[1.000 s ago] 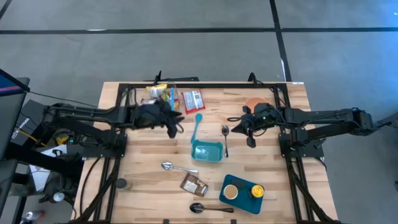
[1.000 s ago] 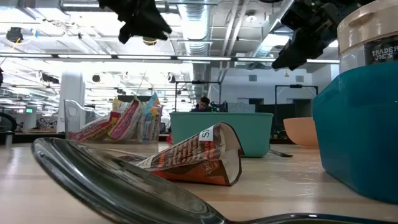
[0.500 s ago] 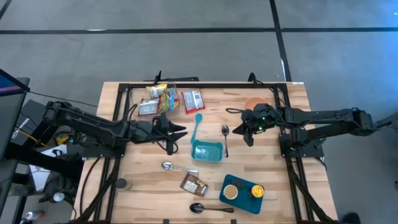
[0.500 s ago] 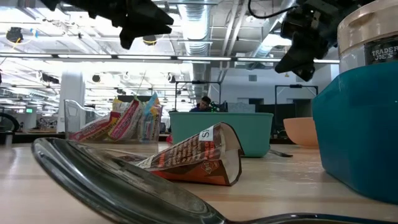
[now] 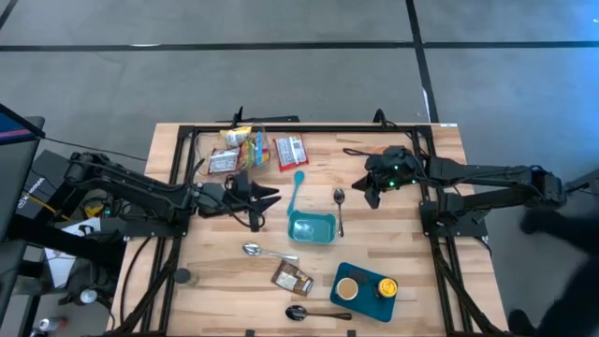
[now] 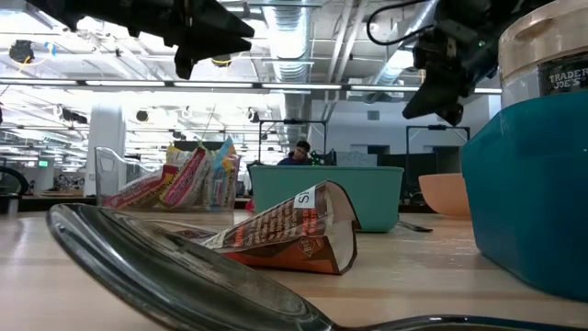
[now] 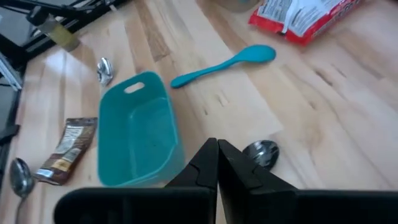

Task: Pick & Place Food Item
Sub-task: Put the baby spoon into the green bin

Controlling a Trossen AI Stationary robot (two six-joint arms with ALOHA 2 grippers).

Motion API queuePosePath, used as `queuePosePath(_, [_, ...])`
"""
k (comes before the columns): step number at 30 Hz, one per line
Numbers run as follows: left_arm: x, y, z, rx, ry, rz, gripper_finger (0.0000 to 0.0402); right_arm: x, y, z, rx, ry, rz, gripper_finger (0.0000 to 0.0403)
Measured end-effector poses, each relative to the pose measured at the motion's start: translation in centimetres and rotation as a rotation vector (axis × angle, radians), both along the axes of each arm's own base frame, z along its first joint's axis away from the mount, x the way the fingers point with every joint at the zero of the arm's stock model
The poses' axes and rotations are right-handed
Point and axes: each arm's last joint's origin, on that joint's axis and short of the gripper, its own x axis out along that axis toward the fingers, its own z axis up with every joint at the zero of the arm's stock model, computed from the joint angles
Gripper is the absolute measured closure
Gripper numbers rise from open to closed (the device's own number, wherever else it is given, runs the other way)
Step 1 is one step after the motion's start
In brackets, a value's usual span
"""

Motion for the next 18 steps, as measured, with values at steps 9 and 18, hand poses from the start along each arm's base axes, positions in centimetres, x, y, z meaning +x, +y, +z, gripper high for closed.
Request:
queuePosePath(9, [2.5,0.5,-1.4,0.014,0.036,0.13,0.0299,-0.1,-0.4,0.0,-0.141,0.029,-0.008,0.0403])
queuePosePath(18, [8.3,1.8,-1.7,-0.017,0.154,0.209,0.0299,-0.3,-0.4,0.0,-0.192,0.05,0.022,0.0403])
